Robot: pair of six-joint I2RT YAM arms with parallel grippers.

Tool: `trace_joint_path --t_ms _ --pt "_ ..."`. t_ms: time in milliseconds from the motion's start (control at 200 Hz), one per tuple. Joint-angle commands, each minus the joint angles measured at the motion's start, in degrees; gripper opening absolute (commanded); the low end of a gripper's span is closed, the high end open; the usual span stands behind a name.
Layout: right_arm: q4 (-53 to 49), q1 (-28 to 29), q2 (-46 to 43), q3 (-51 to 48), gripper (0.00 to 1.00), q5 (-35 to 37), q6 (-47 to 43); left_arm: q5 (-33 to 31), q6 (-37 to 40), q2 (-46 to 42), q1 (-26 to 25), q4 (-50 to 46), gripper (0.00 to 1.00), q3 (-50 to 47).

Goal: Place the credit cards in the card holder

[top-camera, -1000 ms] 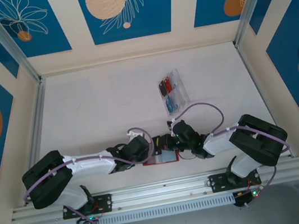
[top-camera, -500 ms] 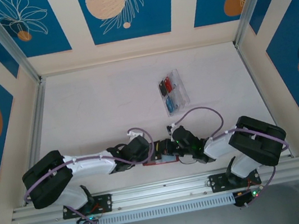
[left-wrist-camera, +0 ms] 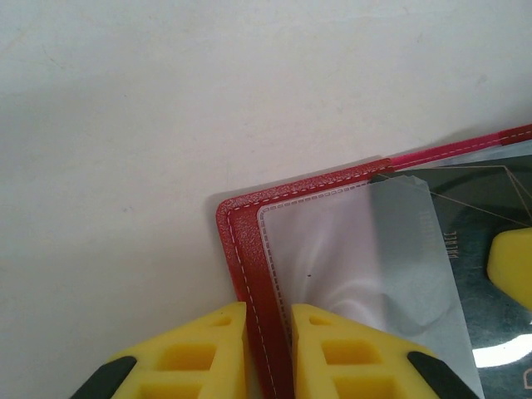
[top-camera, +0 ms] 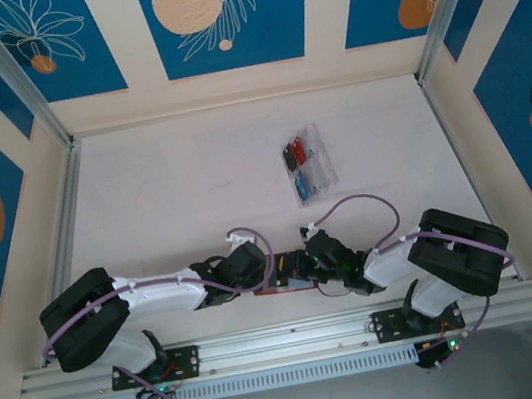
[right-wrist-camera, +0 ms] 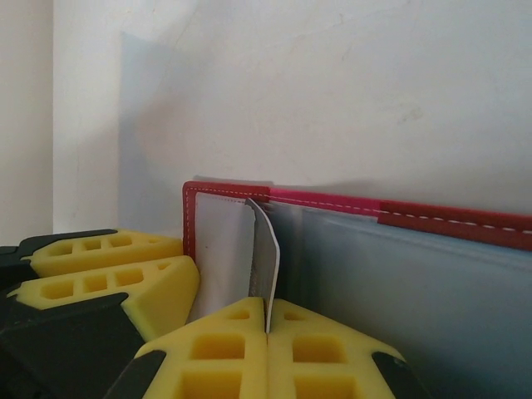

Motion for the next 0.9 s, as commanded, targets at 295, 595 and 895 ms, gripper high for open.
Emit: trace_joint_path --t_ms 295,595,895 --pt "-10.31 3.15 1.75 -3.48 0.0 3.98 3.66 3.01 0.2 3.1 -1.26 -3.0 0.17 -1.22" --pt "-11.34 3.19 2.39 -2.84 0.0 1.21 0.89 3.09 0.37 2.98 -1.26 -3.02 0.17 -1.38" --pt "-9.27 3.07 4.67 -3.25 0.0 -0.68 -0.08 3.18 0.68 3.37 -1.26 -2.75 0.17 -1.44"
